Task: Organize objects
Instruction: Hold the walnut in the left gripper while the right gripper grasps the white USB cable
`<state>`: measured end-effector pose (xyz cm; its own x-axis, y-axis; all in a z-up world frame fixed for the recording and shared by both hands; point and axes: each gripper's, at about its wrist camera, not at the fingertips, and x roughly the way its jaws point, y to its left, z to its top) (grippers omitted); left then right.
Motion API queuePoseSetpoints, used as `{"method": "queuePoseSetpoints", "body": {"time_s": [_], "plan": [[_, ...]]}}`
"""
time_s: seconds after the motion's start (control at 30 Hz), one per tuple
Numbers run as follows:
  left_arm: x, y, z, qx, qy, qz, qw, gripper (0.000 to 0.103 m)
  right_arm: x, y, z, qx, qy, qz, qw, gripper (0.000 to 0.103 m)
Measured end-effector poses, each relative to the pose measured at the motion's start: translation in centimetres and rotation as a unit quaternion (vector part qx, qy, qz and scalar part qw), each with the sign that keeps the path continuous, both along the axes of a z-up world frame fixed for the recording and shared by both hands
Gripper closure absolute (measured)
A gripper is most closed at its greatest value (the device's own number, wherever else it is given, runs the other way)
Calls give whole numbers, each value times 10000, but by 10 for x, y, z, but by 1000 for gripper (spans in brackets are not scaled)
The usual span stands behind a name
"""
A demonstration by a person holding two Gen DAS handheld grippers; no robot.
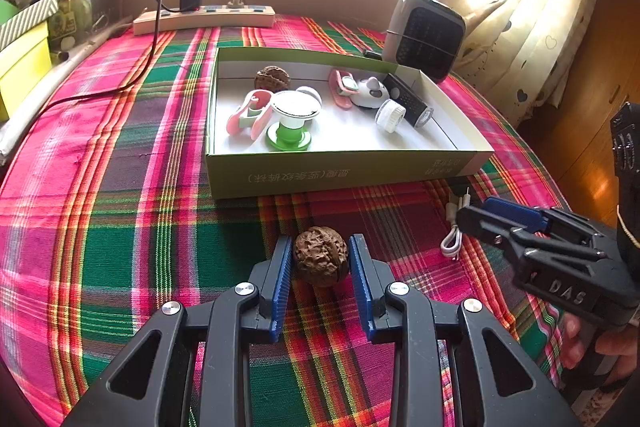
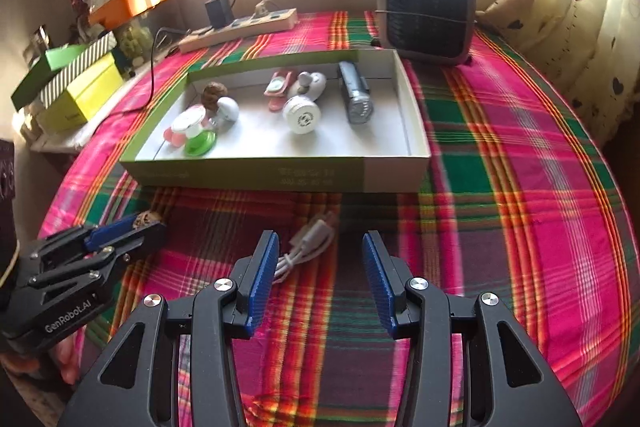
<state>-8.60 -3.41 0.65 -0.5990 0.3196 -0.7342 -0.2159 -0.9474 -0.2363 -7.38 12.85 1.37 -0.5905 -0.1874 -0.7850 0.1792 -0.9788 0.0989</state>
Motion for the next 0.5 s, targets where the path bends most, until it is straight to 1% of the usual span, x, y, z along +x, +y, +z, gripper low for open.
{"method": "queuePoseSetpoints", "body": {"time_s": [0.1, 0.4, 0.5], "plan": [[0, 0, 0, -6, 1, 0, 10000, 76, -4, -7, -4, -12, -65, 37, 10000, 58], [0, 2, 0, -10, 3, 2, 10000, 76, -8, -17, -9, -118, 4, 321, 9994, 58], [0, 2, 0, -28, 5, 1, 10000, 76, -6, -23, -9, -137, 62, 536, 9985, 62]]}}
